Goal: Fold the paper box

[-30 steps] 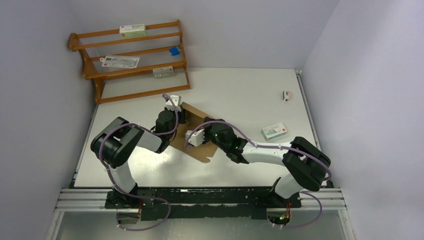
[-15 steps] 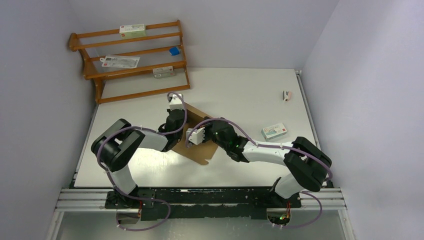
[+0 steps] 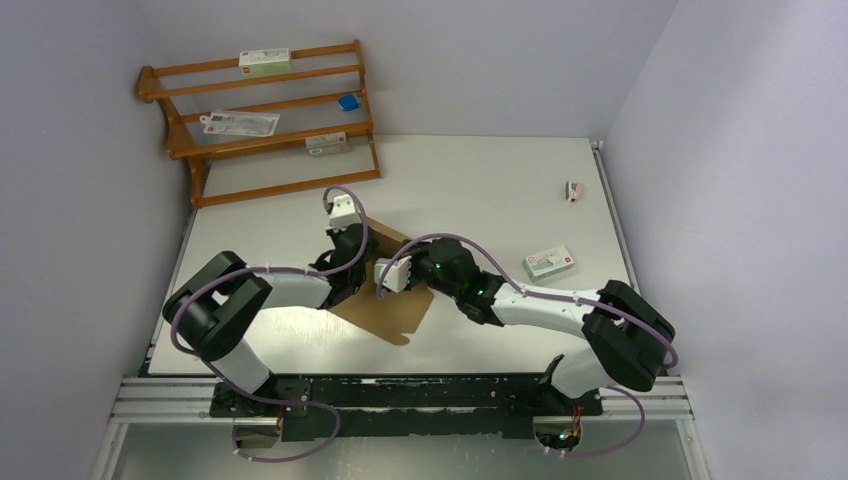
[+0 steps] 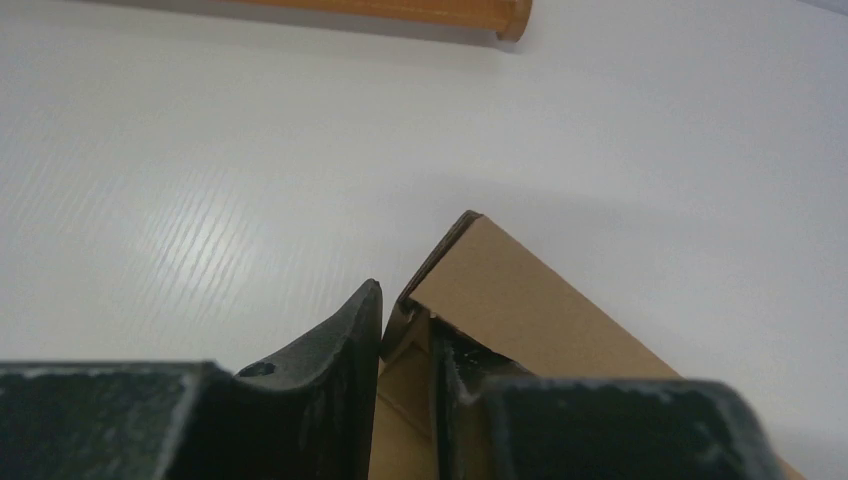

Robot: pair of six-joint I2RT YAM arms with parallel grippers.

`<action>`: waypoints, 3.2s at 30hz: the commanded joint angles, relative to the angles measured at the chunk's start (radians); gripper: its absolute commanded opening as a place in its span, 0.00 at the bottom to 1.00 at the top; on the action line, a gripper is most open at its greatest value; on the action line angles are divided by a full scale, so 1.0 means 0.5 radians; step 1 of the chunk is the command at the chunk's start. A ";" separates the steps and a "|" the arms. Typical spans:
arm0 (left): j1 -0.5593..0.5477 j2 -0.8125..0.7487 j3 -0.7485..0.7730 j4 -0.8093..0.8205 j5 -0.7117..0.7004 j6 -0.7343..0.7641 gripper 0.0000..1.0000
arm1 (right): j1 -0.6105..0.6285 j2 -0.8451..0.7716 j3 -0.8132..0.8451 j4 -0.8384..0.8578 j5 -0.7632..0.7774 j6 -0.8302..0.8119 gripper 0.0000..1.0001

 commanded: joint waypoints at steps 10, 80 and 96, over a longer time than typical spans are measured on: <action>0.109 -0.166 -0.424 0.262 0.286 0.262 0.47 | 0.055 -0.129 -0.095 -0.183 -0.301 0.095 0.00; 0.205 -1.651 -0.720 -0.851 0.821 -0.272 0.85 | 0.066 -0.193 -0.167 0.009 -0.136 0.156 0.34; 0.578 -1.481 -0.183 -1.124 1.302 -0.122 0.88 | 0.065 -0.613 -0.023 -0.211 0.237 1.218 0.67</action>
